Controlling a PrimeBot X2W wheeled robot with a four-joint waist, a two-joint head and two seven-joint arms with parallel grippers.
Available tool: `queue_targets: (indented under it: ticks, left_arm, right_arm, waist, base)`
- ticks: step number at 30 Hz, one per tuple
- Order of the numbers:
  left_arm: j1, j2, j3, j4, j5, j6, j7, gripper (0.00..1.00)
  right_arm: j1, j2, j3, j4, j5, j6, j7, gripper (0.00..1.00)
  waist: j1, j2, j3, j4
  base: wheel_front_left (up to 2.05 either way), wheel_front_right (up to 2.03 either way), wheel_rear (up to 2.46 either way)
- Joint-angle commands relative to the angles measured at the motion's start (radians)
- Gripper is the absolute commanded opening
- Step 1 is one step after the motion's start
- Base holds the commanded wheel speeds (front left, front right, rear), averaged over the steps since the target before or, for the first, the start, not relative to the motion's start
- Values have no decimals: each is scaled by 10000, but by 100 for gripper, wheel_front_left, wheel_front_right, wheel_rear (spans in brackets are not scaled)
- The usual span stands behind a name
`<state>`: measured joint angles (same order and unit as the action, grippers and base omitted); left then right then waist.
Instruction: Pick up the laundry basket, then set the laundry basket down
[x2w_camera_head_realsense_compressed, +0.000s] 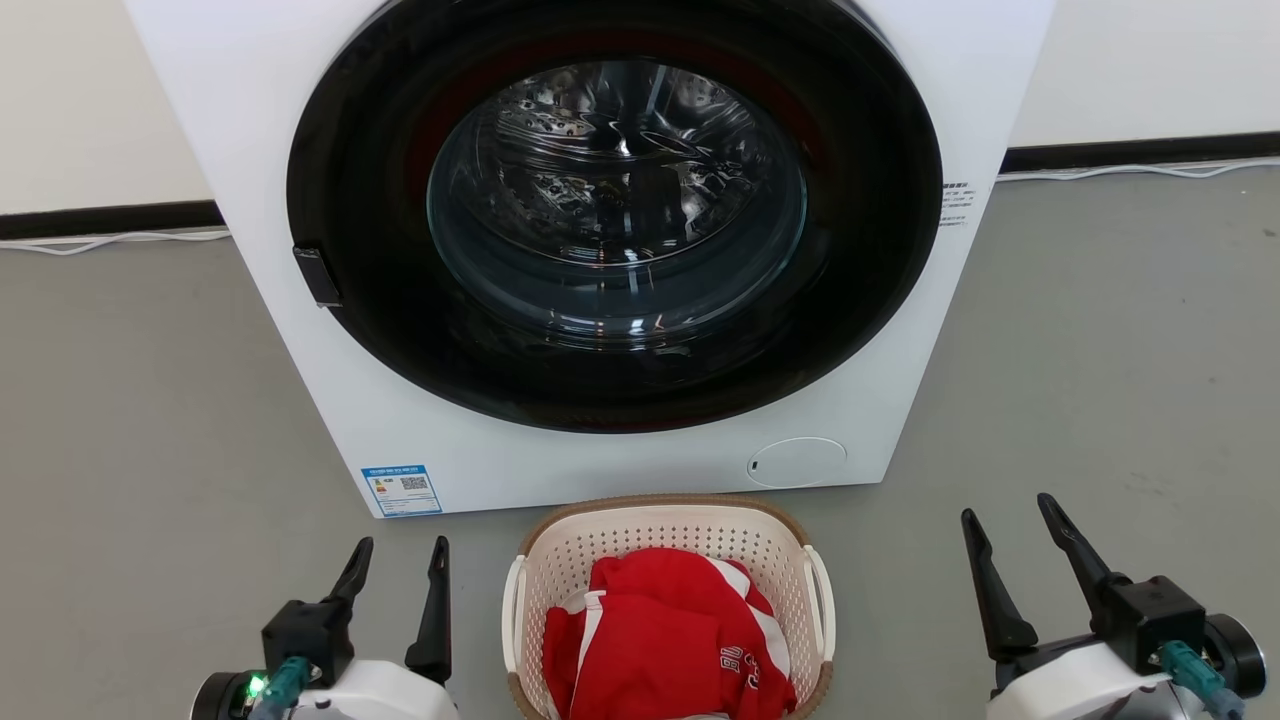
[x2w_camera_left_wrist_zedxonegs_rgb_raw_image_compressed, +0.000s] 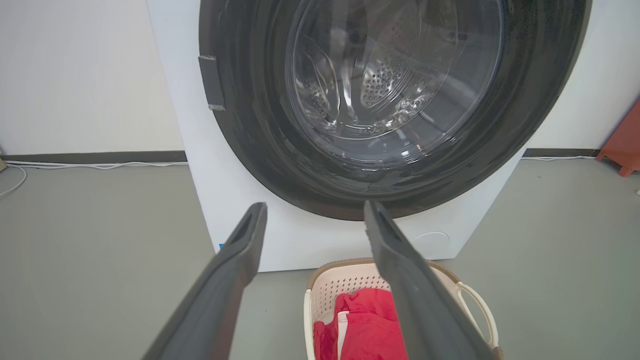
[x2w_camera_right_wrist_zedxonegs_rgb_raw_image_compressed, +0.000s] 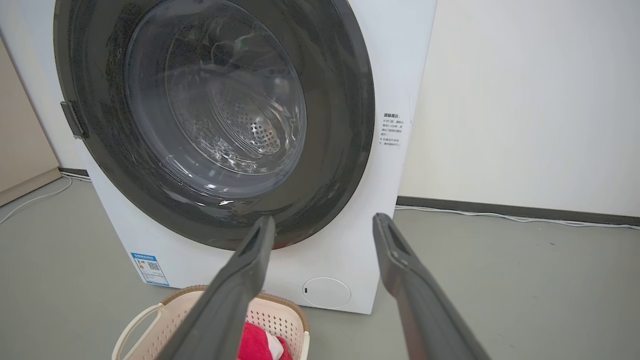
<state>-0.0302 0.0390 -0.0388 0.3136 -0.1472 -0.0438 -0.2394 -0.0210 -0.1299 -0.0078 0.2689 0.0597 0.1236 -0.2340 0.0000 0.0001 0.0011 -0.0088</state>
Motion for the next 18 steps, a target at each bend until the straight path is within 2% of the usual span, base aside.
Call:
queue_targets:
  ticks: [1, 18]
  left_arm:
    - [-188, 110, 233, -192, 491, 83, -172, 100]
    - [-159, 112, 210, -142, 646, 100, -224, 100]
  right_arm:
    - [-205, -193, 237, -230, -472, 70, -227, 100]
    - [-209, -198, 233, -266, -693, 71, -277, 100]
  waist:
    - [0, -1, -4, 2]
    - [0, -1, 57, 1]
  base:
    - [0, 0, 0]
    - [0, 0, 0]
